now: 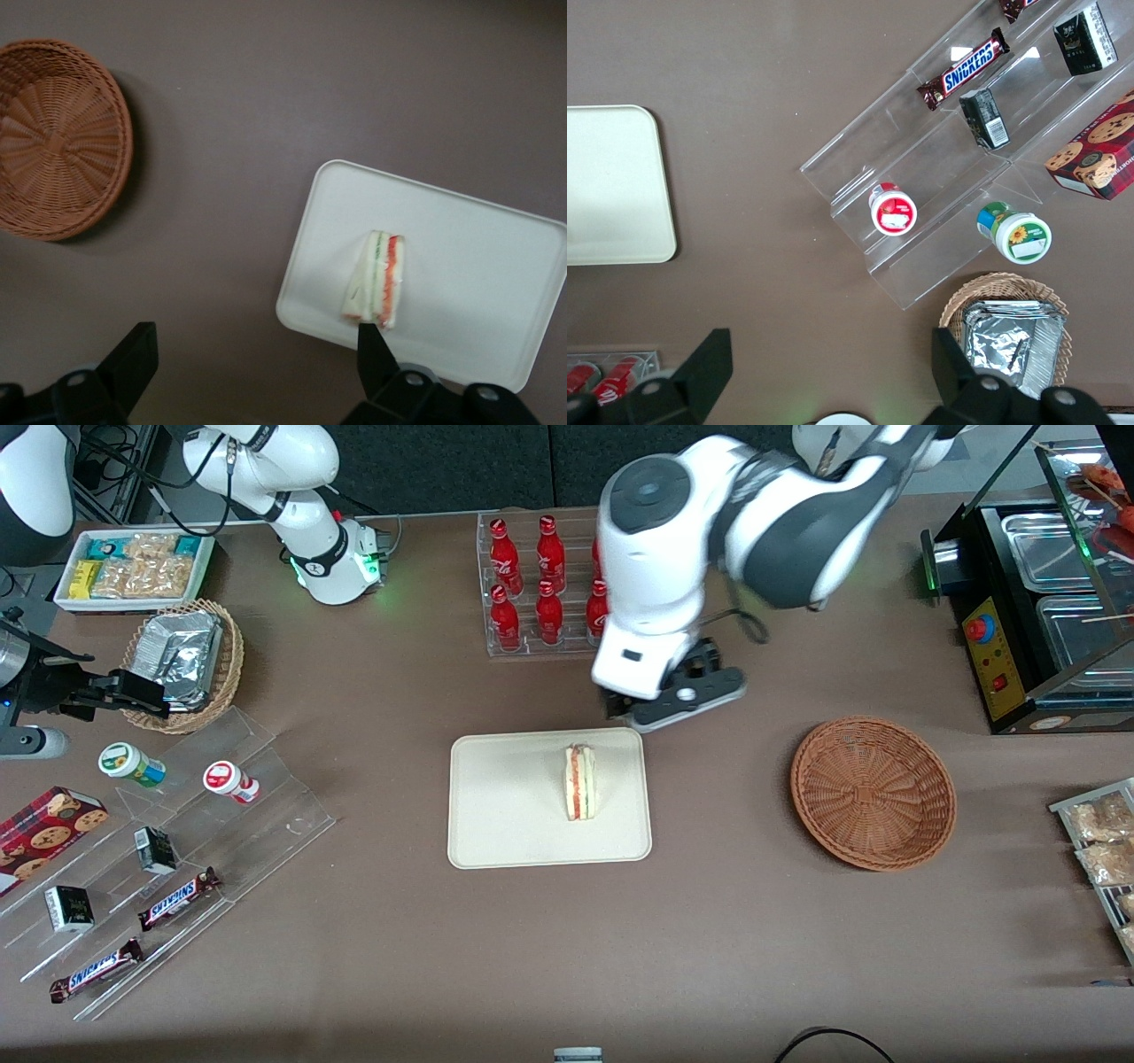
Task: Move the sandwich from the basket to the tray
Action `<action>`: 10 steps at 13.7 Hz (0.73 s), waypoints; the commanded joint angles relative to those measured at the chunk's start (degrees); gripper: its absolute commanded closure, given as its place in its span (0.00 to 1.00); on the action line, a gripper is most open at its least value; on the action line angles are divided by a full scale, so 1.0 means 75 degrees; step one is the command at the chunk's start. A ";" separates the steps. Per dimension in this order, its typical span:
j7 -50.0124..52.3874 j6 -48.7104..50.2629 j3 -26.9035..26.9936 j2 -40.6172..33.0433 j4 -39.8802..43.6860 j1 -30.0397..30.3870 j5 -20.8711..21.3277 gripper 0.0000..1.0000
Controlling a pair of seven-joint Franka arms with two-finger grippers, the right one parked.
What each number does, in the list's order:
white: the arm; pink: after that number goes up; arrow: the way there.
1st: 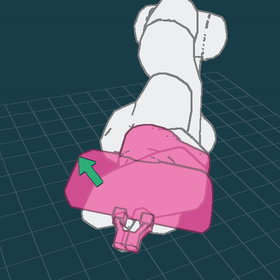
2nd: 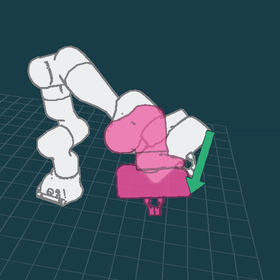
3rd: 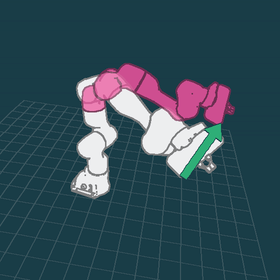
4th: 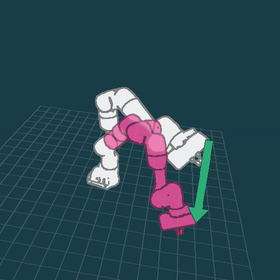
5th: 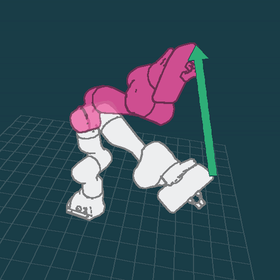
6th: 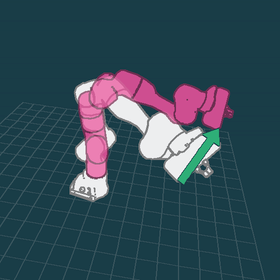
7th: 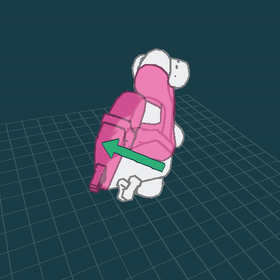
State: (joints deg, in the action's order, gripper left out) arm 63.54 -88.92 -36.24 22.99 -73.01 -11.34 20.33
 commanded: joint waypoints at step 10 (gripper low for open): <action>-0.5057 0.2000 0.1500 -0.1939 -0.0050 0.2074 -0.1630 0.01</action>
State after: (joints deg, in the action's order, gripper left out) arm 31.56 -75.03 -30.28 11.70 -72.92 4.89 11.03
